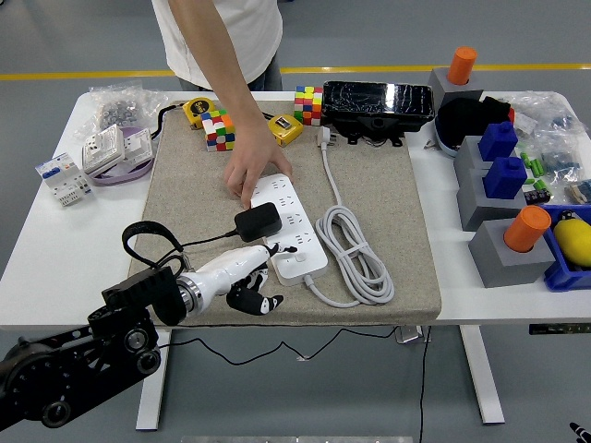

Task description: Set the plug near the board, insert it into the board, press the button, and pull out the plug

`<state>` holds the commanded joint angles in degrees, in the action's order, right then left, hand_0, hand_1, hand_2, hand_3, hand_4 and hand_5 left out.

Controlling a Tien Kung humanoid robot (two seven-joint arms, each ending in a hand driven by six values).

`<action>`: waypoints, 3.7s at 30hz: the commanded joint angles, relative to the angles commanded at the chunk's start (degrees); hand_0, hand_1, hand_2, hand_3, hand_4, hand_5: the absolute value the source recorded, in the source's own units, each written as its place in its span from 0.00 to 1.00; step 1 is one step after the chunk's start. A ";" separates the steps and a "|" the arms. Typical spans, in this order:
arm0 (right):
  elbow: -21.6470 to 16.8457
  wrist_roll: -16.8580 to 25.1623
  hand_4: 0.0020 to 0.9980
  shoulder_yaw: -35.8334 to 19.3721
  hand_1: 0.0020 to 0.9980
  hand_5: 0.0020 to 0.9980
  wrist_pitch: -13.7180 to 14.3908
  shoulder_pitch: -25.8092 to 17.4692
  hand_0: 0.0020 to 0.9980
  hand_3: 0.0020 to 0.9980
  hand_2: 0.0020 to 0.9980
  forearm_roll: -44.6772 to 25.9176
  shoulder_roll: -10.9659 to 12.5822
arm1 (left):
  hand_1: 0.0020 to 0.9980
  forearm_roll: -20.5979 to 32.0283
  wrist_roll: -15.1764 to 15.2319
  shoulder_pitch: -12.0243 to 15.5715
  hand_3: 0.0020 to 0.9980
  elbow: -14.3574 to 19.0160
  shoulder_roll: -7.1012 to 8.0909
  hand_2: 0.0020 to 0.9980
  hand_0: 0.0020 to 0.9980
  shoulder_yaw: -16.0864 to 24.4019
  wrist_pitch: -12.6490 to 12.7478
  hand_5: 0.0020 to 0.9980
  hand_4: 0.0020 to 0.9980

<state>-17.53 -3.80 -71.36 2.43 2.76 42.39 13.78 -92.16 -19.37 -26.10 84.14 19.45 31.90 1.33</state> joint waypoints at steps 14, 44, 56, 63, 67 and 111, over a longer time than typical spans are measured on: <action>-0.12 0.03 0.88 -0.16 0.63 0.41 0.01 -0.09 0.53 0.55 0.60 0.06 -0.01 | 0.05 -0.21 -1.70 -0.85 0.93 -2.70 -1.77 0.12 0.08 -1.21 -1.27 0.05 0.64; 0.05 0.08 0.88 -1.16 0.62 0.40 0.05 -0.44 0.53 0.54 0.60 0.15 -0.50 | 0.09 48.17 39.76 1.15 0.56 -9.29 -3.02 0.19 0.14 0.29 23.75 0.11 0.64; -0.02 0.08 0.88 -1.42 0.62 0.40 0.00 -0.43 0.53 0.54 0.60 0.26 -0.59 | 0.06 36.25 30.24 1.42 0.60 -6.98 -2.43 0.13 0.11 0.97 17.41 0.15 0.67; -0.09 0.06 0.88 -1.51 0.62 0.40 -0.01 -0.32 0.52 0.54 0.60 0.33 -0.47 | 0.06 19.28 14.06 1.12 0.72 -2.62 -1.62 0.13 0.10 1.77 4.99 0.13 0.65; -0.07 0.06 0.88 -1.31 0.62 0.40 -0.04 -0.23 0.53 0.54 0.60 0.28 -0.45 | 0.06 9.59 7.20 0.65 0.86 -2.09 -1.57 0.13 0.10 1.35 1.30 0.11 0.63; -0.14 0.14 0.88 -0.87 0.62 0.40 0.01 -0.29 0.53 0.54 0.60 0.21 -0.24 | 0.13 23.11 24.76 -0.30 0.58 -7.48 -2.12 0.23 0.18 0.79 16.66 0.17 0.72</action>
<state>-17.66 -3.67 -72.23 2.44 2.46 42.60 13.54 -69.05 5.39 -26.41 76.66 17.33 32.69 17.99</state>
